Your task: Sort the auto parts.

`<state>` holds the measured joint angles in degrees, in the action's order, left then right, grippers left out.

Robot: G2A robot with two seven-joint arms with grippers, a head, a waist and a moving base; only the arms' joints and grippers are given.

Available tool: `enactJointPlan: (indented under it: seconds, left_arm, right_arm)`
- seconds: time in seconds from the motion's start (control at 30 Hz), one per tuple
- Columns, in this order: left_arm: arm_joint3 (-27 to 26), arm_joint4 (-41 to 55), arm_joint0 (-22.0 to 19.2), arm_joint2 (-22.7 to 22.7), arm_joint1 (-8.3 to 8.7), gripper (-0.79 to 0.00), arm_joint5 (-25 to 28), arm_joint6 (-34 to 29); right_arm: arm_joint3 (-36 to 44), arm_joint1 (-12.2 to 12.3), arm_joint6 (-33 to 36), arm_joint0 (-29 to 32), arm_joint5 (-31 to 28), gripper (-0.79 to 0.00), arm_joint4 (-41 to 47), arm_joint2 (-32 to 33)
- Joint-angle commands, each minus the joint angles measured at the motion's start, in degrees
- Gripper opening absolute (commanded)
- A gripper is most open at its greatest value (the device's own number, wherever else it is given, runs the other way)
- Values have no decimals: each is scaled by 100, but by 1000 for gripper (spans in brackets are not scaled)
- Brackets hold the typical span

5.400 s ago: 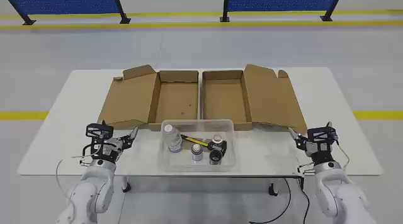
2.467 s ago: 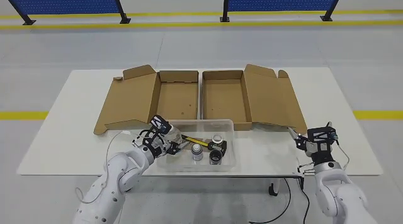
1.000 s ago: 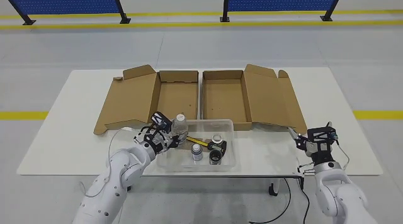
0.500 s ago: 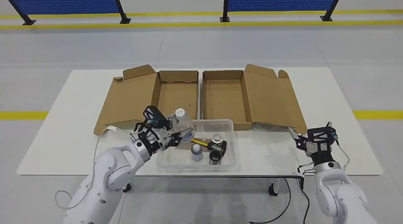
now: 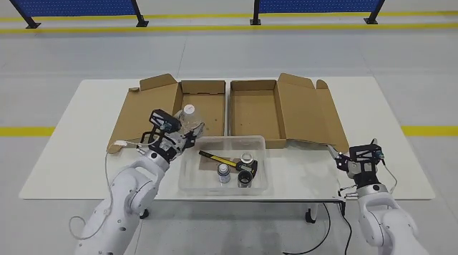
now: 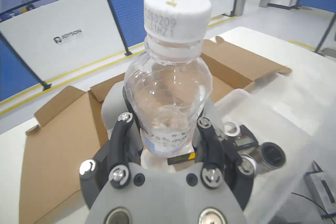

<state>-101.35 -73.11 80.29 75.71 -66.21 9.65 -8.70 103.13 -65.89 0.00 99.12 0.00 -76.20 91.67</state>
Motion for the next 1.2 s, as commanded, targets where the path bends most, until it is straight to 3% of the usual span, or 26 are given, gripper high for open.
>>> enactJointPlan:
  seconds: [0.0,0.13,0.67,0.87,1.17]
  left_arm:
    - [95,-150,-96,-145,-37,-785,-404,-36]
    - [359,-430,-308,-422,-107,-785,-848,-20]
    - [547,-343,-365,-492,-150,-785,-1008,-5]
    - [1032,-63,-938,-824,-301,-785,-1377,65]
    - [2602,277,-1995,-1470,-610,-785,-1805,189]
  right_arm:
    - [0,0,0,0,0,0,0,0]
    - [0,0,0,0,0,0,0,0]
    - [0,0,0,0,0,0,0,0]
    - [0,0,0,0,0,0,0,0]
    - [0,0,0,0,0,0,0,0]
